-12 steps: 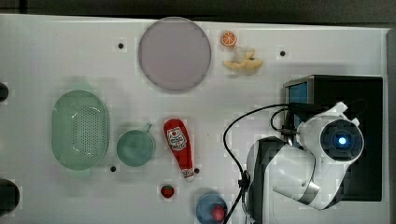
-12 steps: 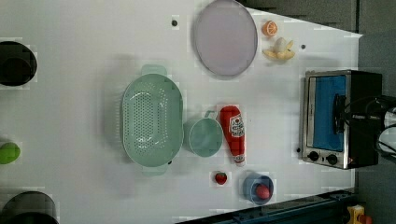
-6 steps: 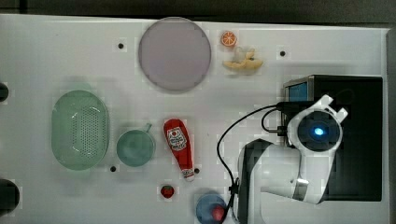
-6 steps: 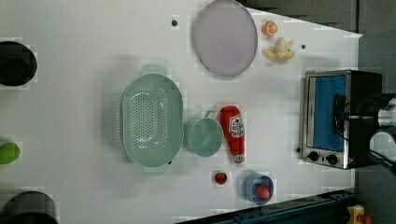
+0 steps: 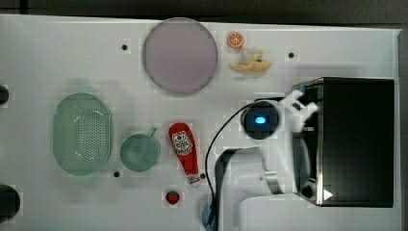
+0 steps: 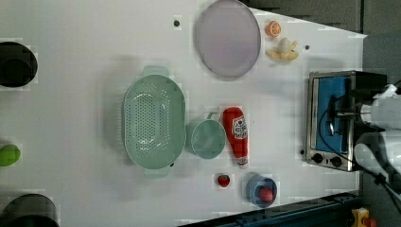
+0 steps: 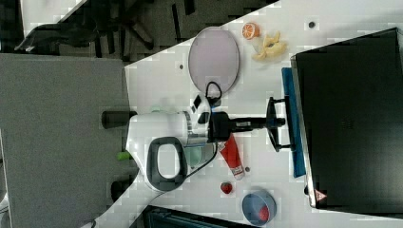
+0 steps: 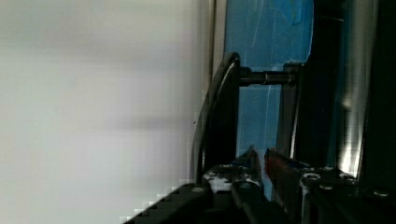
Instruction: Flap open oven.
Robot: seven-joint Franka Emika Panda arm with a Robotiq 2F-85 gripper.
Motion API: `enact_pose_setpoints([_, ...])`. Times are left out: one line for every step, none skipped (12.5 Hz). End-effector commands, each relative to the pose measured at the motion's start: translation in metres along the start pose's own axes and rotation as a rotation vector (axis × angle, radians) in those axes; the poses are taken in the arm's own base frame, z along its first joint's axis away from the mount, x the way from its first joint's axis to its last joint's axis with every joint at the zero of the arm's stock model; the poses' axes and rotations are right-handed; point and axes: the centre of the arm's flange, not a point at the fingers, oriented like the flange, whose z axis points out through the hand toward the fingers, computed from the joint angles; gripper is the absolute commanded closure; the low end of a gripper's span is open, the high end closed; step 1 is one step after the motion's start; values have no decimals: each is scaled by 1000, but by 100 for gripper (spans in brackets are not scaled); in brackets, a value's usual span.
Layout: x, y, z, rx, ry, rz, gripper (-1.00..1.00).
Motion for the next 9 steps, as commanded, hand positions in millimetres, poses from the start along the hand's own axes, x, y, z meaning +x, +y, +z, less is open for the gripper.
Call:
enact_pose_setpoints([5, -79, 7, -99, -37, 42, 65])
enact_pose_setpoints([5, -93, 10, -136, -40, 37, 65])
enact_pose_setpoints([6, -106, 13, -162, -42, 35, 65])
enact_pose_setpoints([6, -119, 18, -177, -46, 47, 65])
enact_pose_setpoints([6, -131, 23, -189, -47, 62, 65])
enact_pose_setpoints([7, -142, 30, -201, -45, 75, 65])
enact_pose_setpoints([8, -154, 37, -218, -43, 60, 65])
enact_pose_setpoints([7, -166, 44, -235, -43, 25, 65])
enact_pose_setpoints([8, -177, 52, -250, -45, -1, 65])
